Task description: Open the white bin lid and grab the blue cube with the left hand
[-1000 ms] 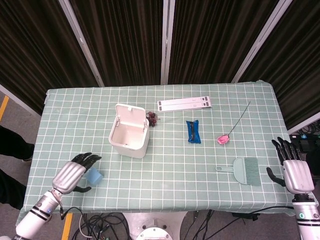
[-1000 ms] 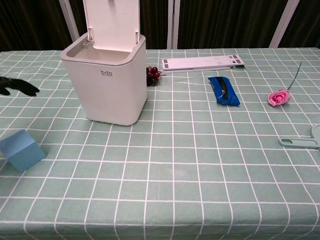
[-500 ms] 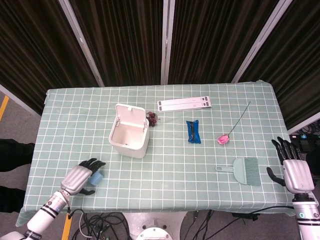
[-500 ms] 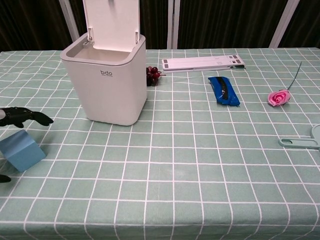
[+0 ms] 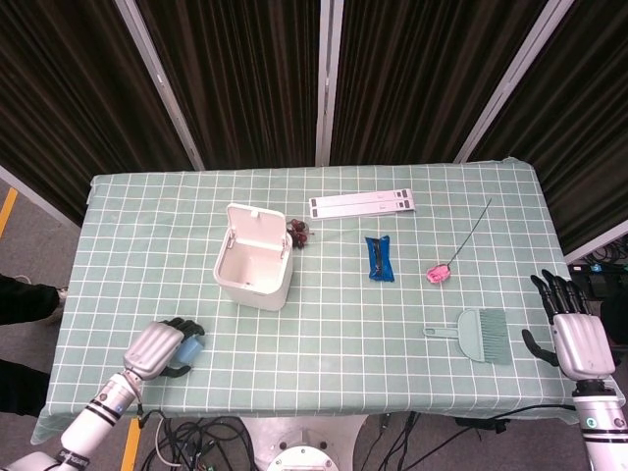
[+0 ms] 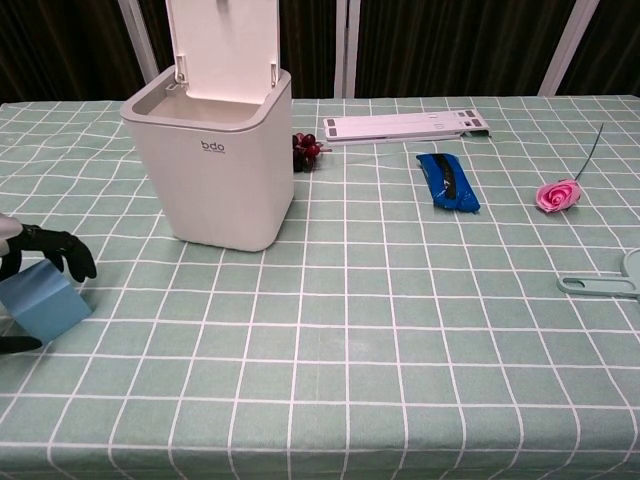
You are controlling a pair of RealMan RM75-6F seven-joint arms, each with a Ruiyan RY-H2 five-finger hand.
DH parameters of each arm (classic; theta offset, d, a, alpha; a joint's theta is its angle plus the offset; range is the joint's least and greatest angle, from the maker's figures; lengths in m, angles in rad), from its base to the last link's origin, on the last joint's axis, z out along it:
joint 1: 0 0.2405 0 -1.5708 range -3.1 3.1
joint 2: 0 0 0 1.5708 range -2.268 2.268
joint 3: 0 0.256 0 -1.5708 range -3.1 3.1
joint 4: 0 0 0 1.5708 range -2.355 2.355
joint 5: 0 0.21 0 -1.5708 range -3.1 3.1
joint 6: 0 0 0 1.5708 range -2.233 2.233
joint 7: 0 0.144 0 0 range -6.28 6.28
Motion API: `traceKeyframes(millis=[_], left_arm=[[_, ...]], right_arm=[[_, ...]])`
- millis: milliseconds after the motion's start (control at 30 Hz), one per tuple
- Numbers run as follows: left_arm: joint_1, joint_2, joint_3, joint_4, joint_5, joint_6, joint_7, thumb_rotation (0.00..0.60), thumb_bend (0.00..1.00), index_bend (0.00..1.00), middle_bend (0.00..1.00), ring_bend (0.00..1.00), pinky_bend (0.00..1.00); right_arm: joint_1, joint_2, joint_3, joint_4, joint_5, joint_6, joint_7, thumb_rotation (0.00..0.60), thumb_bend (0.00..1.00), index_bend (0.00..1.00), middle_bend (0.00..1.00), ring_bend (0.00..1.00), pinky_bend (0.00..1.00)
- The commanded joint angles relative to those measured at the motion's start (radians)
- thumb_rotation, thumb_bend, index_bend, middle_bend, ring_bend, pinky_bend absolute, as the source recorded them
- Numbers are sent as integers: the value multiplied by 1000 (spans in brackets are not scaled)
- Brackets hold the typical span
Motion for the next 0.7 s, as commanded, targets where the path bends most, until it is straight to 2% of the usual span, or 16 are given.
traceKeyframes(millis=[33, 167, 300, 533, 700], left_arm=[[5, -9, -5, 8, -1, 14, 11, 600, 213, 410, 402, 397, 618], [9, -10, -9, 6, 8, 34, 15, 600, 253, 477, 455, 456, 671], [13, 19, -17, -34, 23, 67, 23, 600, 261, 486, 463, 464, 677], [21, 171, -114, -188, 51, 223, 74, 600, 261, 485, 463, 463, 677], [-16, 278, -214, -341, 89, 282, 144, 600, 260, 483, 463, 464, 677]], right_arm=[[0, 1, -1, -1, 1, -1, -1, 600, 250, 0, 0, 0, 0], [1, 1, -1, -2, 1, -3, -1, 600, 251, 0, 0, 0, 0], [0, 1, 0, -2, 2, 0, -1, 600, 252, 0, 0, 0, 0], [-2, 2, 1, 1, 2, 5, 3, 600, 252, 0, 0, 0, 0], [-1, -5, 0, 9, 4, 1, 5, 600, 252, 0, 0, 0, 0]])
